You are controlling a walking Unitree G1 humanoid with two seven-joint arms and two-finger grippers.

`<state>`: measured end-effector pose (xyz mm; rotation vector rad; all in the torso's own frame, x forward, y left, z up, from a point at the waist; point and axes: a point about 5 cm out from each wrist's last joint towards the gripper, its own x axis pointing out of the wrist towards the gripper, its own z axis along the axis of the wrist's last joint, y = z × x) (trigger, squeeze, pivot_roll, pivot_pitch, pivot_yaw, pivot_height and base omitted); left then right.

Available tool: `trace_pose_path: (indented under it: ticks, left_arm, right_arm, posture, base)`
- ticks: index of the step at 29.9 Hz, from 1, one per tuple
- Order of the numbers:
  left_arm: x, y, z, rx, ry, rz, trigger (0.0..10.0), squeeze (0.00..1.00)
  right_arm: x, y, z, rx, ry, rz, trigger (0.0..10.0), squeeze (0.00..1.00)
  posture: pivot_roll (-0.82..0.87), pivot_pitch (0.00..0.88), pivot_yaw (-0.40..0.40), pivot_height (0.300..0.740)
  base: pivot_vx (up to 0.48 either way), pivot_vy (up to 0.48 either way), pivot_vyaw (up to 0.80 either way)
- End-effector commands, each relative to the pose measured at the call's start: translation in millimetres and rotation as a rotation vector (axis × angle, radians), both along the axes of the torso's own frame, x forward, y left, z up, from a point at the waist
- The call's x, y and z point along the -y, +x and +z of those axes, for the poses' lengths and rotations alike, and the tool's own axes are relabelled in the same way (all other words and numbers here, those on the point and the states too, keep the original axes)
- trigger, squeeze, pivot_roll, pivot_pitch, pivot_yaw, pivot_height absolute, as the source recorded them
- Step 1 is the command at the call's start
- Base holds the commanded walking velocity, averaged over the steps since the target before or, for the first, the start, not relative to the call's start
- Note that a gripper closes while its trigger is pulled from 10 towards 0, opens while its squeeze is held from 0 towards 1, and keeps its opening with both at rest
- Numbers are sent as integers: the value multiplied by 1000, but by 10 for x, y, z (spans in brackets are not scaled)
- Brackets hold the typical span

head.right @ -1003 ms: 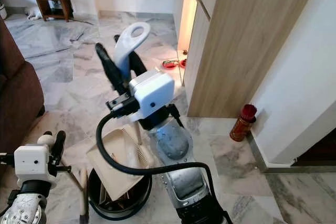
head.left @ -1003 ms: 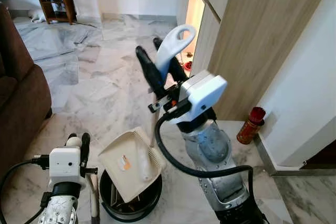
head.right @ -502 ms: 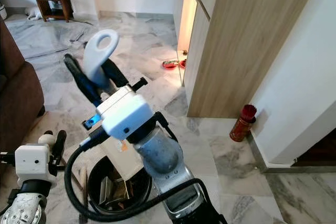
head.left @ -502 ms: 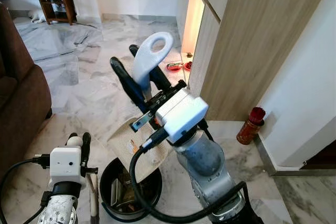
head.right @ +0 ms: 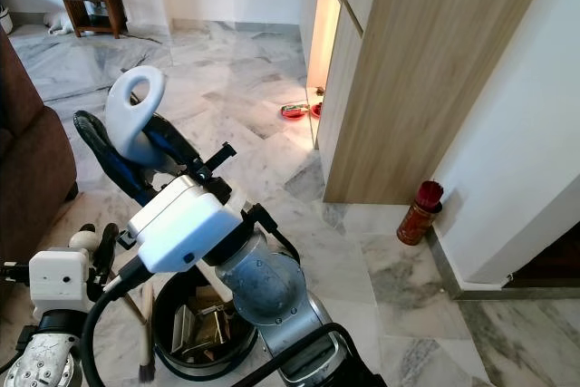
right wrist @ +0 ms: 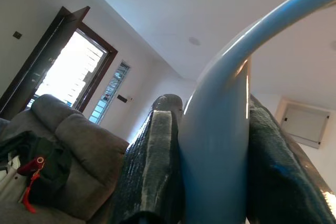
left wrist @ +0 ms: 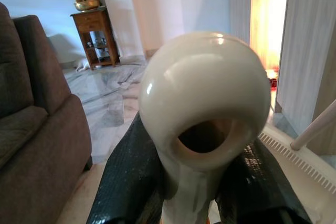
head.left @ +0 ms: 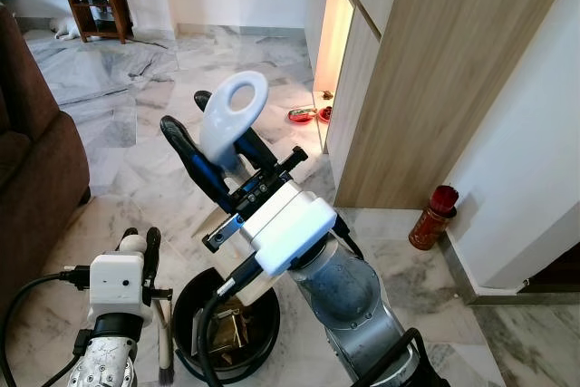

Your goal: Sweep floor

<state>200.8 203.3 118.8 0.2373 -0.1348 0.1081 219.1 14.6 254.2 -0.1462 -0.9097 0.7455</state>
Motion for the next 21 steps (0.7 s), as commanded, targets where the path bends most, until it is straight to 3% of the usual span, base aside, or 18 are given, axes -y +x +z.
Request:
trace_pose_path:
  ticks: [1, 21]
  left_arm:
    - [37, 28, 70, 43, 40, -25, 10000, 0]
    - [59, 36, 56, 42, 36, -29, 10000, 0]
  right_arm:
    - [33, -94, 134, 75, 40, 12, 10000, 0]
    - [44, -78, 115, 112, 4, -41, 10000, 0]
  posture:
    - [95, 0, -61, 740]
    - [95, 0, -62, 740]
  base:
    - [0, 0, 0]
    - [0, 0, 0]
